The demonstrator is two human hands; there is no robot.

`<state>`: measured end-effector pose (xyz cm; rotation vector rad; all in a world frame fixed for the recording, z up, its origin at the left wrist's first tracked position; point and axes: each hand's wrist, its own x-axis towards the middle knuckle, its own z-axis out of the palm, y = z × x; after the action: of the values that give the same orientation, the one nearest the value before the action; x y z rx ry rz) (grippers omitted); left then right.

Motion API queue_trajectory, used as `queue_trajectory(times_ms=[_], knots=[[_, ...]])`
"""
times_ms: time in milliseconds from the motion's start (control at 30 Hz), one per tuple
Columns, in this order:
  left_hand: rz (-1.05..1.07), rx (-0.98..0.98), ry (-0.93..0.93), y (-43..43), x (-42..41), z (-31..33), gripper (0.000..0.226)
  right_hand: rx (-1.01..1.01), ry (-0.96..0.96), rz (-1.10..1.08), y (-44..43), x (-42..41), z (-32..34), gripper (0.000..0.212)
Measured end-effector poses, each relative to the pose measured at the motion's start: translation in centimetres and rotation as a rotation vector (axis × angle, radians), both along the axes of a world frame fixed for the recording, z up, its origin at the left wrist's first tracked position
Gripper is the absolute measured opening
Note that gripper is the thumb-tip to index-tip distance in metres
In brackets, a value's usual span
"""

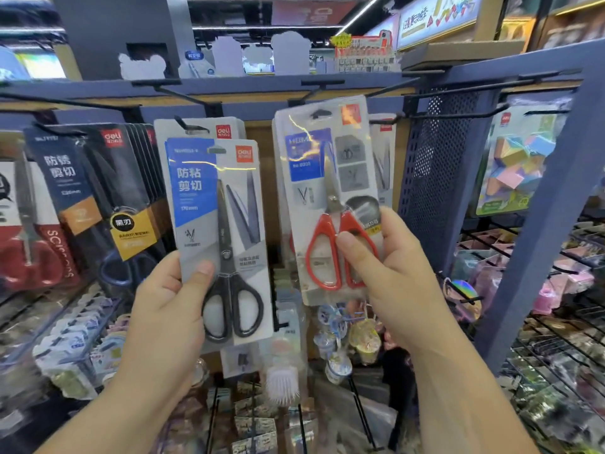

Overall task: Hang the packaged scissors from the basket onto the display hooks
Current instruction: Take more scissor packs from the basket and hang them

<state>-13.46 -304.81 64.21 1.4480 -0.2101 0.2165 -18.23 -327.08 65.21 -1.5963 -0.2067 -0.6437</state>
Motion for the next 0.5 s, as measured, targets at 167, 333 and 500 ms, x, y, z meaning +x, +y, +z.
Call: queue_trajectory(times_ms=[167,333,500], knots=[[0.039,-0.046,-0.004,0.9,0.0,0.1,0.036,0.044,0.040,-0.013,0.7,2.3,-0.4,0.010],[0.016,-0.081,-0.022,0.8,0.1,0.1,0.034,0.059,0.098,-0.049,1.0,3.7,-0.9,0.025],[-0.036,-0.122,-0.052,-0.1,0.0,0.5,0.031,0.074,0.029,-0.128,0.7,3.6,-1.6,0.021]])
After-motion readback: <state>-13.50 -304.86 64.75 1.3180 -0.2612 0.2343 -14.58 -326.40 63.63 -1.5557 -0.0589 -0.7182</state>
